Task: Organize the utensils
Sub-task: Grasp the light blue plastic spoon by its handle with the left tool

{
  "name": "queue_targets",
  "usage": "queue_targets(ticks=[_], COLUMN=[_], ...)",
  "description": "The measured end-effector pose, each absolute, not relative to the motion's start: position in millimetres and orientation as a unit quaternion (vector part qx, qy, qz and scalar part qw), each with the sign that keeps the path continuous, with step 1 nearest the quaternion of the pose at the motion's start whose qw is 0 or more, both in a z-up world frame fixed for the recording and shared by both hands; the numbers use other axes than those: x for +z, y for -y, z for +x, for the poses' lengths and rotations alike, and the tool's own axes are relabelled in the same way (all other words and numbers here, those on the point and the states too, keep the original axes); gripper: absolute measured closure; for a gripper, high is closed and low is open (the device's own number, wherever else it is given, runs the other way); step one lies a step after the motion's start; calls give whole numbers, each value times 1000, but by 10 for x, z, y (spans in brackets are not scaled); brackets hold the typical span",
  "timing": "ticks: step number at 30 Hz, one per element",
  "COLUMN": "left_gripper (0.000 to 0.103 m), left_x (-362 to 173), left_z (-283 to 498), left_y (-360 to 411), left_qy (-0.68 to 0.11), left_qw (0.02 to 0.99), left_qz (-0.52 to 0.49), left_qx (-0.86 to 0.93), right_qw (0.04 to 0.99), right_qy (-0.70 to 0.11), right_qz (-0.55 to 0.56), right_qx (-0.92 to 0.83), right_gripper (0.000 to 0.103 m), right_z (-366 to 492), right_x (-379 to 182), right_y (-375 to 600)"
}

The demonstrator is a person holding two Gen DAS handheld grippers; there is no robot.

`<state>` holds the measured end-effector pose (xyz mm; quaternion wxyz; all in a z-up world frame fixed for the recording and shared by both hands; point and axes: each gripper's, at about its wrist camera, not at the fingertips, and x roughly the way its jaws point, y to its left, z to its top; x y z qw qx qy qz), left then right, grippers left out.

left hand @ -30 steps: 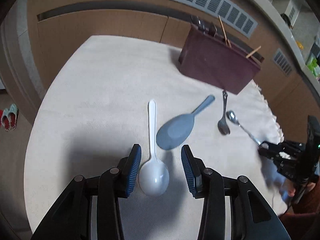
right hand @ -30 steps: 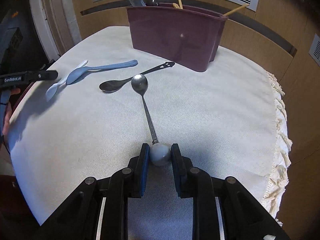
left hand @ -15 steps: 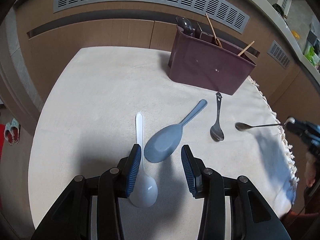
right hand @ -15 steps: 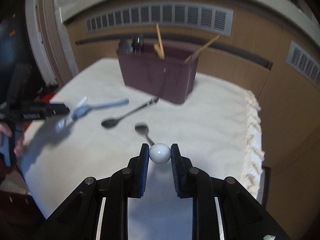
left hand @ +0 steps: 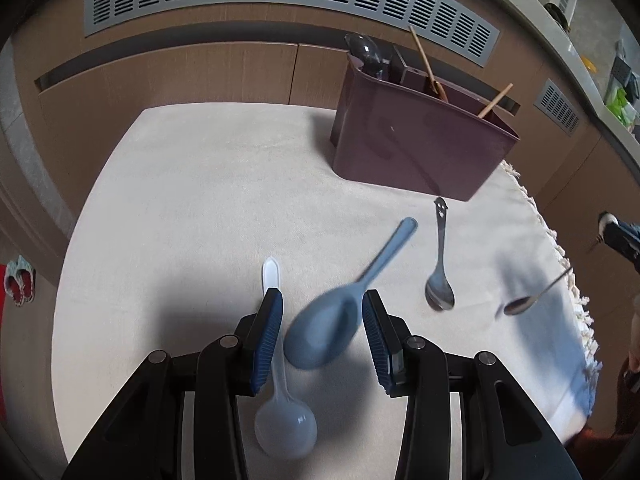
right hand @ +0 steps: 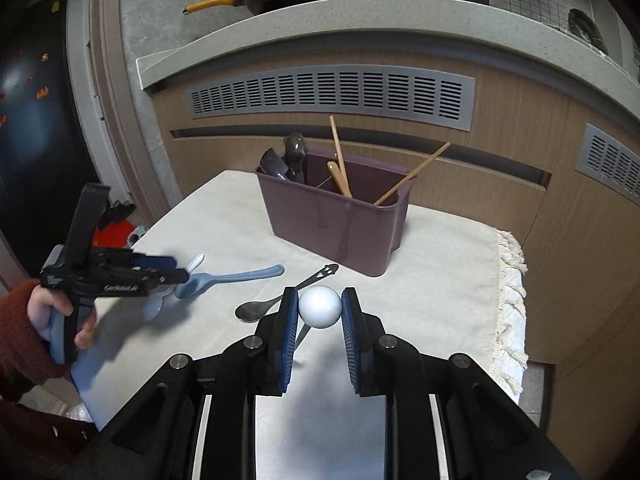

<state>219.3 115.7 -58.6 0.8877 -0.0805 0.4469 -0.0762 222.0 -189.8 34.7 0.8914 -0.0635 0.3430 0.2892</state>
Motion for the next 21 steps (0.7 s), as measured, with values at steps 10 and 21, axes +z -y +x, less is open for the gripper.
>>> queue_targets(ticks=[10,21], left_gripper=[60,61], left_x=[-743,-620], left_z=[2154,2245], left_y=[-863,-592], left_qy=[-511,-502], left_qw=[845,853], left_qz=[-71,-30], left_qx=[-141,-140], right_qw=[894,889], right_qy=[-342,-347], right_qz=[-63,-54], right_qx=[283,295], right_gripper=[83,83], right_z=[2197,2141], right_x=[390,324], right_y=[1982,1982])
